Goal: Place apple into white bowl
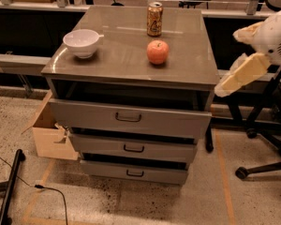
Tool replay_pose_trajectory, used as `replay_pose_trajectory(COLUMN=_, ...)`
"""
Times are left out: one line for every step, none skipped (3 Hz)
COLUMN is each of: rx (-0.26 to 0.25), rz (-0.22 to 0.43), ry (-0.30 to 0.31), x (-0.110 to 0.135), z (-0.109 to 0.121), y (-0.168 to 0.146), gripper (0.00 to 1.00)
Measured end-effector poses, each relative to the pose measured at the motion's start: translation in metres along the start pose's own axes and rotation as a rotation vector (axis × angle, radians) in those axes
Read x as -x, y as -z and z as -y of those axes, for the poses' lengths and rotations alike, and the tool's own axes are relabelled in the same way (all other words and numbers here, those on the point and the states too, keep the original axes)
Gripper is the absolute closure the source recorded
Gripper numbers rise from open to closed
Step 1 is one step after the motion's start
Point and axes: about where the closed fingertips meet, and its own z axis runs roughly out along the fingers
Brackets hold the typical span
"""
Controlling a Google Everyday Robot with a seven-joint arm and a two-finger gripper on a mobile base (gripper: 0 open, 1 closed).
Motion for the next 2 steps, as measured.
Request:
replay_pose_trajectory(rx=0.0, rz=0.14, ry=-0.032, x=0.012, z=0.018, y=-0.027, gripper=0.0)
replay_pose_trajectory(rx=-0.026, rz=0.278, ry=-0.108, x=0.028, z=0.042, y=-0.061, gripper=0.0)
